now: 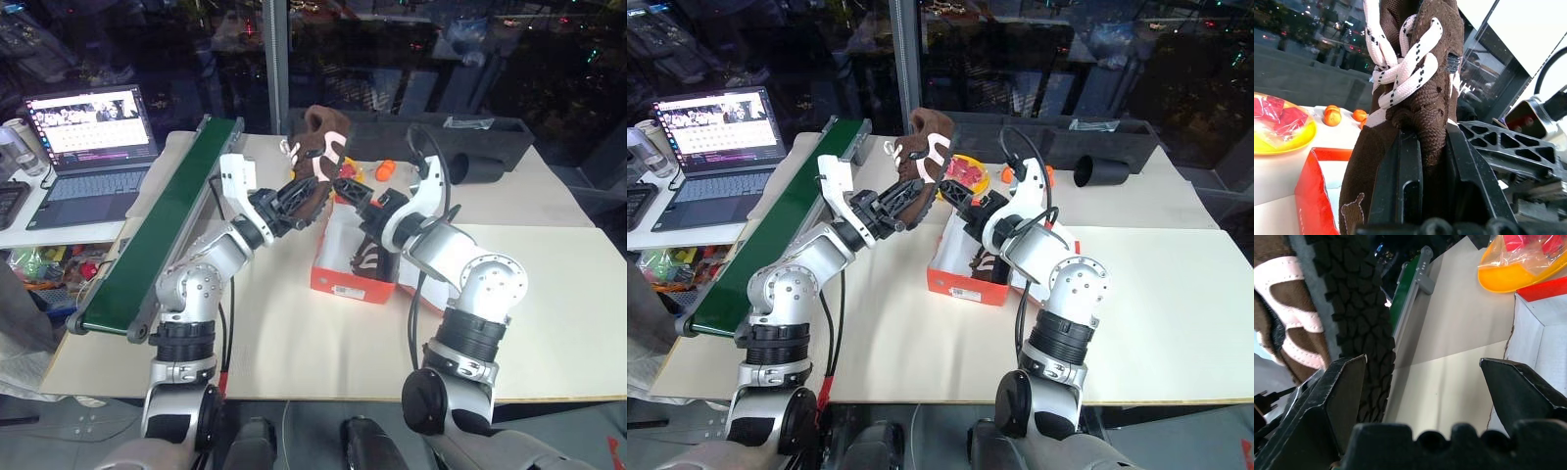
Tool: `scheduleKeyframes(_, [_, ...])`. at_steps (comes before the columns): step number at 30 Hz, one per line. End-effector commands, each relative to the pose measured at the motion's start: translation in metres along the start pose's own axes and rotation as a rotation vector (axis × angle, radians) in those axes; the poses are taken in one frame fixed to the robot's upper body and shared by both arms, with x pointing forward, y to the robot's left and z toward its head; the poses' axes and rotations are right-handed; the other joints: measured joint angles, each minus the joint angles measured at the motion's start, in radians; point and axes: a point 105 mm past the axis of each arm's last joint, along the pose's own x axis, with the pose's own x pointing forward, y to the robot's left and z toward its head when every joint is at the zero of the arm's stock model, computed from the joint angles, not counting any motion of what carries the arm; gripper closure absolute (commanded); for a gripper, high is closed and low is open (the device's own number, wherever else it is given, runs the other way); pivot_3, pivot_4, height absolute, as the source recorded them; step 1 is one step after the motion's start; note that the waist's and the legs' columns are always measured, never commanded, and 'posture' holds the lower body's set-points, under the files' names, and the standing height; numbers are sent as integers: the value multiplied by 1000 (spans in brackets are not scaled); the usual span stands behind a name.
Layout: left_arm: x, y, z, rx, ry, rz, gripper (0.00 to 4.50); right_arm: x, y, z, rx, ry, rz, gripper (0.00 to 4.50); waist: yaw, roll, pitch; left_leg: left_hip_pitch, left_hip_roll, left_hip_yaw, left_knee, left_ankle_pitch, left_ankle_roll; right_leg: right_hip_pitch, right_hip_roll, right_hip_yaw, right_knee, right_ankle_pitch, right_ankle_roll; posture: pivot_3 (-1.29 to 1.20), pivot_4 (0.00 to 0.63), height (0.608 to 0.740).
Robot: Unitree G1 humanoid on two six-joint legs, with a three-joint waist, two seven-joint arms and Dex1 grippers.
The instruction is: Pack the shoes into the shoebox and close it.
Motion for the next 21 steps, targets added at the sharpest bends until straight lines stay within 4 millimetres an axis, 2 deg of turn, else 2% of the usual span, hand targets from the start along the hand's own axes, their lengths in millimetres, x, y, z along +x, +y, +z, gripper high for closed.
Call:
scheduleKeyframes(1, [6, -4, -5, 53, 28, -11, 4227, -1, 33, 9, -3, -53, 125, 0, 0, 0, 0, 0, 0, -1, 0, 0, 0, 0, 0, -1, 0, 0, 0, 0, 150, 681])
scheduleKeyframes(10, [11, -27, -5, 76, 19, -102, 4227, -3, 23, 6, 4, -45, 87, 0, 2, 0, 0, -1, 0, -1, -2, 0, 0, -1, 0, -1, -2, 0, 0, 0, 150, 681])
scheduleKeyframes(13, [11, -27, -5, 73, 17, -97, 4227, -3, 19, 6, 13, -48, 74, 0, 2, 0, 0, -1, 0, -1, -2, 0, 0, 0, 0, -1, -2, 0, 0, 0, 150, 681])
scheduleKeyframes(21, [0, -6, 6, 109, 5, -24, 4227, -6, 0, 6, 20, -46, 19, 0, 0, 1, 0, -1, 0, -1, -2, 0, 0, -1, 0, -1, -3, 0, 0, 0, 150, 681])
